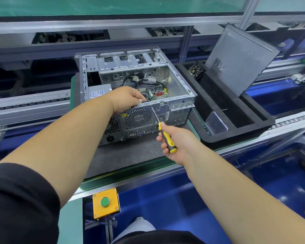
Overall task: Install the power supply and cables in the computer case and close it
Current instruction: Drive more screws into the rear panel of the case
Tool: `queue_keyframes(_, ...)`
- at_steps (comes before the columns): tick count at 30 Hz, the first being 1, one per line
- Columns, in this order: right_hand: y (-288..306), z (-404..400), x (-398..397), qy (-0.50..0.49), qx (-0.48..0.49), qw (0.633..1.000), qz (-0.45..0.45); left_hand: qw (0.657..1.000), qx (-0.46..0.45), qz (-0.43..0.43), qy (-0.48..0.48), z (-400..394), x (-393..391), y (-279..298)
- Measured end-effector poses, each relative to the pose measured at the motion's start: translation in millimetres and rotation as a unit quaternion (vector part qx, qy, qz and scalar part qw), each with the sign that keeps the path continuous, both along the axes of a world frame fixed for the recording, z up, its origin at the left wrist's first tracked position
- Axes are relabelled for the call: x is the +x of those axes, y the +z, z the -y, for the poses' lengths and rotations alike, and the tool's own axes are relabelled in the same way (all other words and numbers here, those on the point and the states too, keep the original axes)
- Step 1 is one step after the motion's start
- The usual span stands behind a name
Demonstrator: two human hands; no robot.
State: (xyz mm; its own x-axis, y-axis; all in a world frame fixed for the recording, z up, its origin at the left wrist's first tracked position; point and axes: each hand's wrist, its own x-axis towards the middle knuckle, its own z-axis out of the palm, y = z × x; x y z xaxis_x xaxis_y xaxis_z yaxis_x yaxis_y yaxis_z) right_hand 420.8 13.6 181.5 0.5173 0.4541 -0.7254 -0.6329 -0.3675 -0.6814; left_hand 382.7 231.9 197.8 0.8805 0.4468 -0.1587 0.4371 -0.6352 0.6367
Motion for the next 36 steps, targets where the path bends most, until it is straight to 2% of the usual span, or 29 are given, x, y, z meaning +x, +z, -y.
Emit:
queue_keyframes(8,-4,0,3,-0.007,0.026,0.999,-0.038,1.0,-0.013,0.0,0.002,-1,0,-2)
queue_keyframes(18,-1,2,-1,-0.008,-0.003,1.0,0.015,1.0,-0.012,-0.002,0.009,1,-1,0)
queue_keyframes(24,5,-2,-3,-0.004,-0.011,1.0,-0.02,1.0,-0.012,0.001,-0.001,1,-2,0)
queue_keyframes(29,4,-1,-2,-0.024,0.019,0.998,-0.05,1.0,-0.014,0.001,-0.002,2,-2,0)
queue_keyframes(36,0,0,-4,-0.029,0.015,0.999,0.021,1.0,-0.013,0.002,0.005,3,-1,1)
